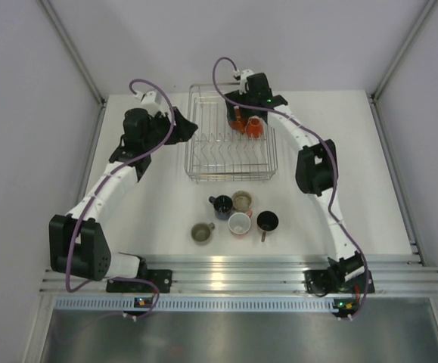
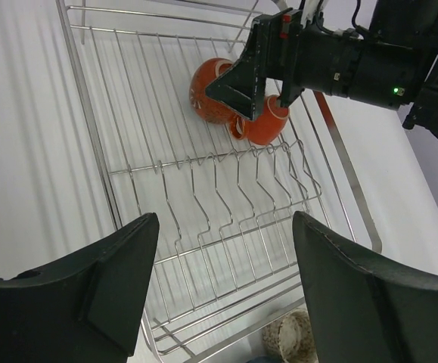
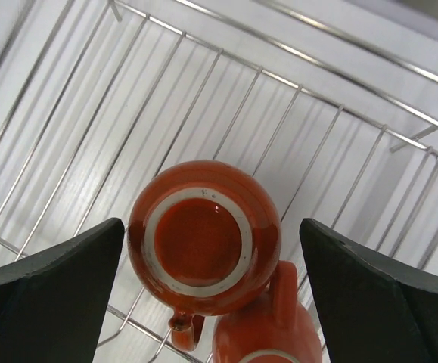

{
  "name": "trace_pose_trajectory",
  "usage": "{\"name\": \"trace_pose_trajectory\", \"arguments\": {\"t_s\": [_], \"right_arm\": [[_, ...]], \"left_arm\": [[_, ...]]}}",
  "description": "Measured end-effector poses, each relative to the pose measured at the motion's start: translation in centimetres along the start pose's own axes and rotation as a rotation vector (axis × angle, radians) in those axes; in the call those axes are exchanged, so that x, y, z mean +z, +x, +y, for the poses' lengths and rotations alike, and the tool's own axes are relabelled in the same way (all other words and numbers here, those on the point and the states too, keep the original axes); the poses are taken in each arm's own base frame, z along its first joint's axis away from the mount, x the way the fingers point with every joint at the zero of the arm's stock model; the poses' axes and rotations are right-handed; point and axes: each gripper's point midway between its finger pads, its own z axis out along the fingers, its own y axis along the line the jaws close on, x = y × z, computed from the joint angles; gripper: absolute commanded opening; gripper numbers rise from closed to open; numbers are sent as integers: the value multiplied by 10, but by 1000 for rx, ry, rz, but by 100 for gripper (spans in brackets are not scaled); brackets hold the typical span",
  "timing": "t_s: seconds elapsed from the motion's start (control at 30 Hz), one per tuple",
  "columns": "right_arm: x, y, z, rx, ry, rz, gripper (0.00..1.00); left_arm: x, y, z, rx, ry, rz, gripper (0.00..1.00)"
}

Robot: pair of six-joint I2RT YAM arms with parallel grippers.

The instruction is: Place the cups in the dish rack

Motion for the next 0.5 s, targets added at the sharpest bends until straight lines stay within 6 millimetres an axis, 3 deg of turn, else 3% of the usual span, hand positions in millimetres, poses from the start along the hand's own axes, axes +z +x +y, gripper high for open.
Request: {"name": "trace_pose_trajectory", "arguments": {"t_s": [0.17,0.27,0.5], "right_arm": [[-23,-33,-2,-9,29,-78,99],[-50,-59,-1,-14,45,-143,99],[-146,-122,9,-28,58,-326,100]], "left_arm": [[-12,7,3,9,-14,-9,77],[-25,20,5,13,-20,-3,77],[-62,50,1,19,4,-4,74]]}}
